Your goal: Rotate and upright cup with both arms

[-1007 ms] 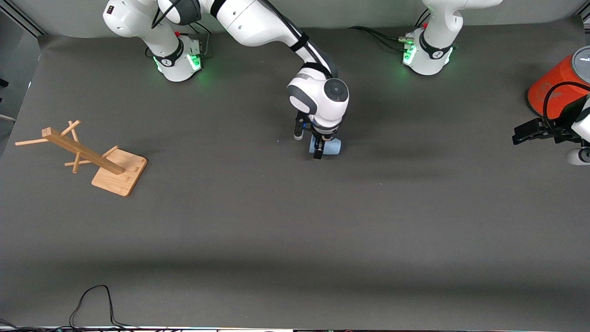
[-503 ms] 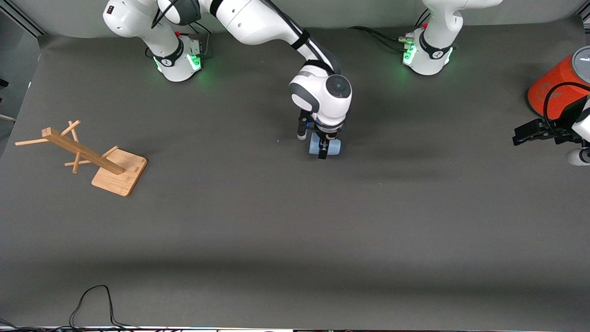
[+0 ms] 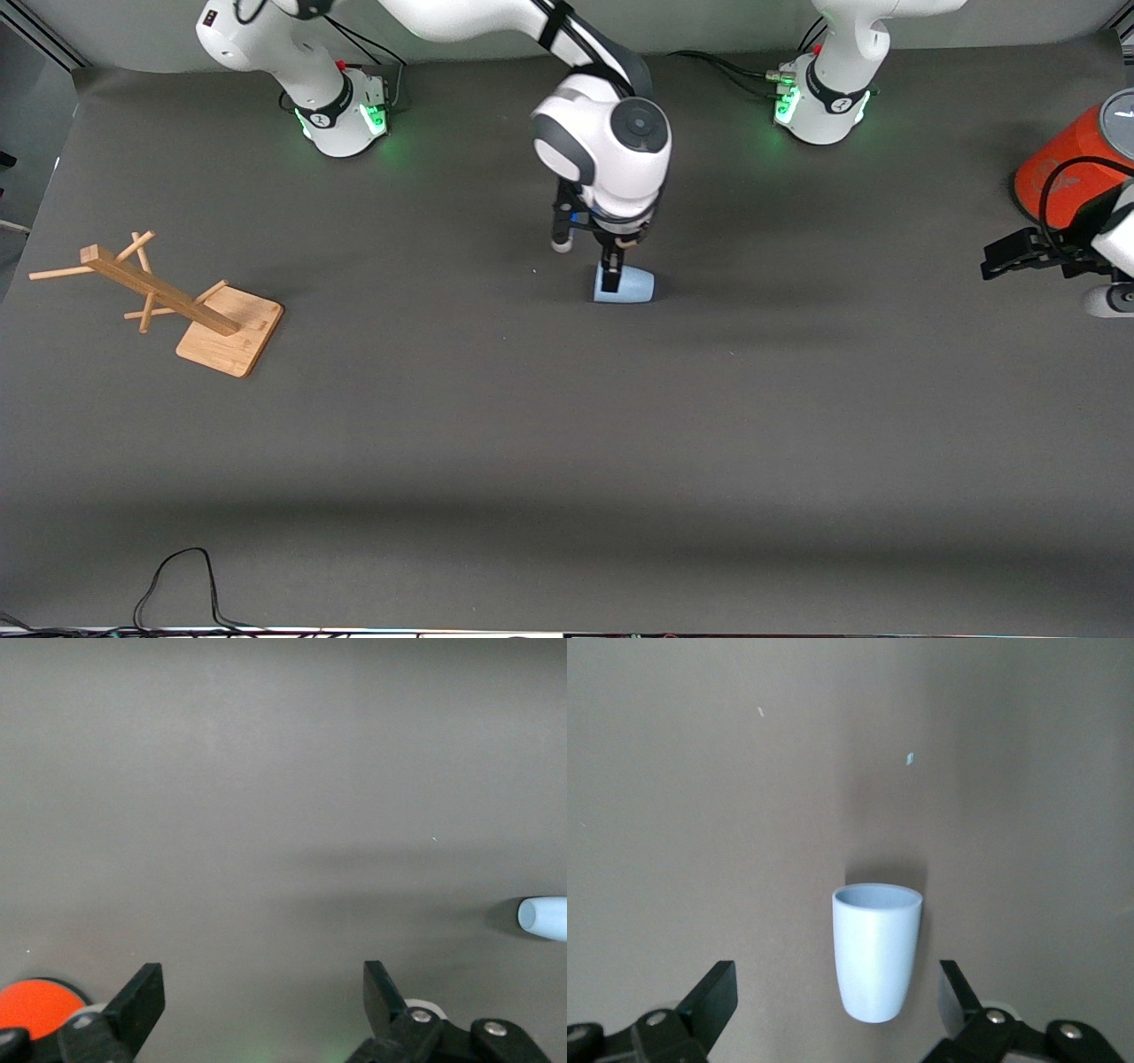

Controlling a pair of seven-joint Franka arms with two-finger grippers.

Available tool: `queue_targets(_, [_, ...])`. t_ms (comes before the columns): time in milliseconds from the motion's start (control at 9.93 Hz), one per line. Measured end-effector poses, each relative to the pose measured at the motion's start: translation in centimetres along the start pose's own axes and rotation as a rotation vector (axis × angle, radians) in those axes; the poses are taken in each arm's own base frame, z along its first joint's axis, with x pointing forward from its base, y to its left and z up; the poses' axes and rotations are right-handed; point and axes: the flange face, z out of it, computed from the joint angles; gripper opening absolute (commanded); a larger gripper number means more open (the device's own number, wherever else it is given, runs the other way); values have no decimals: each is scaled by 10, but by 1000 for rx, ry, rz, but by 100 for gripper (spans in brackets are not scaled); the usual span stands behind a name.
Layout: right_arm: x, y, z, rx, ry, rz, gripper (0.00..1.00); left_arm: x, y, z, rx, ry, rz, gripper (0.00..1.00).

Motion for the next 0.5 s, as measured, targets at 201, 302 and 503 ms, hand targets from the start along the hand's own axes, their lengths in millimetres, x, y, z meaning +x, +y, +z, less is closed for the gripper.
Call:
queue_targets(201, [81, -38, -69, -113, -11, -150, 100, -2, 50, -11, 24, 20, 15, 100])
queue_targets(302, [130, -57, -99, -156, -22, -237, 100, -5, 70, -10, 29, 14, 35, 100])
queue_targets(503, [234, -93, -141, -221, -67, -424, 100, -13, 111, -1, 42, -26, -5, 100])
